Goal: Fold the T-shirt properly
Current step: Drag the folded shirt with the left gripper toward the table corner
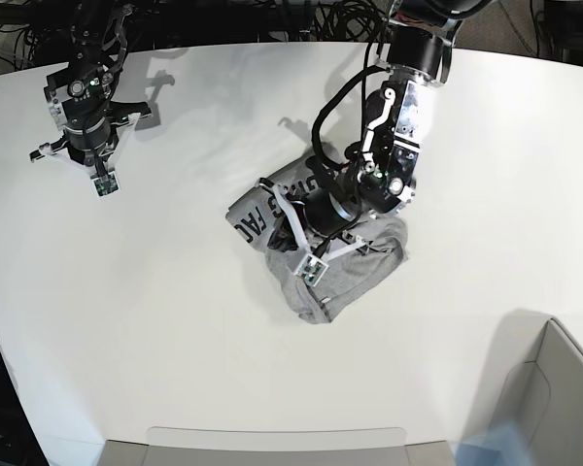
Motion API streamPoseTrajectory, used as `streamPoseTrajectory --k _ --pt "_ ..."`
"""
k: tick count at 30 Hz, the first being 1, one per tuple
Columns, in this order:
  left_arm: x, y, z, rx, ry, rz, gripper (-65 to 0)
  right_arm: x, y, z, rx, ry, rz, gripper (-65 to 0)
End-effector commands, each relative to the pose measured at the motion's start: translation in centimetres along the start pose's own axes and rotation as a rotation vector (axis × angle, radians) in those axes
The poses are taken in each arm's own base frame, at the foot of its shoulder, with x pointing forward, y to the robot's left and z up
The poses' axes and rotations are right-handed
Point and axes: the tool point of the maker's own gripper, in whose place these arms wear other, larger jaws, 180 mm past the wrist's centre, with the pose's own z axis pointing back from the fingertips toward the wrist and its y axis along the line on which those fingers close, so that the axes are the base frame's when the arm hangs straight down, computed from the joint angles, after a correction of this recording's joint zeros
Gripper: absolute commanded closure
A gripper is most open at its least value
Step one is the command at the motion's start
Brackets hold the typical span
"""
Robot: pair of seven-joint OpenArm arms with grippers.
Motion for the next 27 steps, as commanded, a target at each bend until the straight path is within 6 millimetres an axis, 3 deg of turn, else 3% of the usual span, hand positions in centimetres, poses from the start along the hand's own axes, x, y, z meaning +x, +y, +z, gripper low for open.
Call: streamPoseTrajectory --k 1,4,8,10,13,17,23,25,27 --pt "0.9 -0.3 0.1 -0.002 -0.042 -0.009 0.0 0.5 -1.2 0.3 -0.031 -0.02 0.003 0.0" --pt "-0.7 -1.0 -0.6 -0.017 -0.009 0.006 0.0 0.3 -1.6 0.3 -0.04 -0.017 0.002 0.0" --pt "-4.5 -1.0 -2.2 -0.032 0.101 0.027 0.0 0.3 -1.5 0.3 -0.038 -0.016 0.003 0.0" --pt "-7.2 -0.3 -2.5 -0.028 0.18 0.014 0.0 0.3 -1.4 0.3 -0.037 -0.017 0.004 0.0" --pt "-9.7 1.0 -2.4 -0.01 0.249 0.001 0.0 0.3 -1.4 0.3 -0.036 -0.017 0.005 0.0" --pt "-12.0 6.1 -0.5 0.087 0.309 -0.003 0.0 0.3 -1.3 0.3 -0.028 -0.017 0.018 0.0" --pt "-13.0 14.0 3.8 0.263 0.313 0.064 0.0 0.4 -0.5 0.3 0.009 -0.018 0.071 0.0" --pt "-12.4 15.3 5.0 0.294 0.289 0.064 0.0 0.4 -0.4 0.3 0.012 -0.018 0.074 0.0" --pt "-11.2 15.4 5.7 0.288 0.253 0.036 0.0 0.5 -0.4 0.3 0.01 -0.021 0.073 0.0"
